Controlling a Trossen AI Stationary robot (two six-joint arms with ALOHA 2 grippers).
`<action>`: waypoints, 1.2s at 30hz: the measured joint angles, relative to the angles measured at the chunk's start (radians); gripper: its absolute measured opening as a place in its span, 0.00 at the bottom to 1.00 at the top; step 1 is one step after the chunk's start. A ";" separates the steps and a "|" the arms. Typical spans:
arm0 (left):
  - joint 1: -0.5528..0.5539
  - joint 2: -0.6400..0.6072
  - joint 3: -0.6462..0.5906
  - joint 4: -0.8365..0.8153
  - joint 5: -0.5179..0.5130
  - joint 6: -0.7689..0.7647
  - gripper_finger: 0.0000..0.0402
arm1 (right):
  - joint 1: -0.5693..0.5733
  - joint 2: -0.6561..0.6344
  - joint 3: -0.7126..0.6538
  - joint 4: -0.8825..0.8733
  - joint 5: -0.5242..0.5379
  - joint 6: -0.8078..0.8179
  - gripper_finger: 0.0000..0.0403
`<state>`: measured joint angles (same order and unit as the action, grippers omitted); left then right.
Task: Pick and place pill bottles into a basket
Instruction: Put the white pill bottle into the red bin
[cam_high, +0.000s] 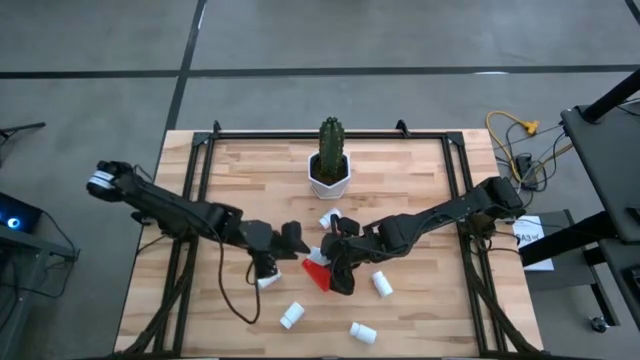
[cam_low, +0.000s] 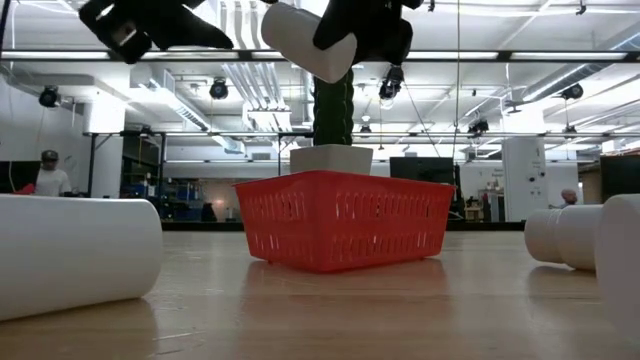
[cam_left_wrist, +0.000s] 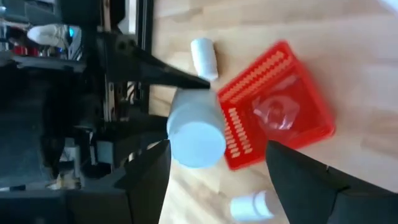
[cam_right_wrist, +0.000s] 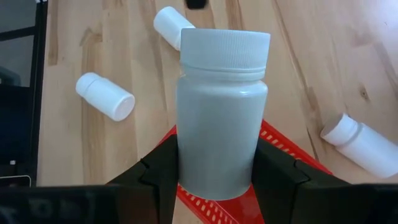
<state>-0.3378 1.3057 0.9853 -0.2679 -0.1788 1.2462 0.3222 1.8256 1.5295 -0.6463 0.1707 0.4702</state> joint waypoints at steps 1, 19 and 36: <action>-0.003 0.007 0.001 0.009 -0.020 0.000 0.61 | 0.000 0.000 0.000 0.000 0.000 -0.003 0.37; -0.035 0.036 -0.002 0.121 -0.050 0.043 0.61 | 0.000 0.000 0.000 0.001 0.000 -0.020 0.37; -0.035 0.087 -0.001 0.192 -0.066 0.047 0.61 | 0.000 -0.002 0.000 0.011 -0.015 -0.018 0.37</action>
<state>-0.3725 1.3922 0.9840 -0.0758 -0.2448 1.2934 0.3218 1.8240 1.5295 -0.6353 0.1553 0.4519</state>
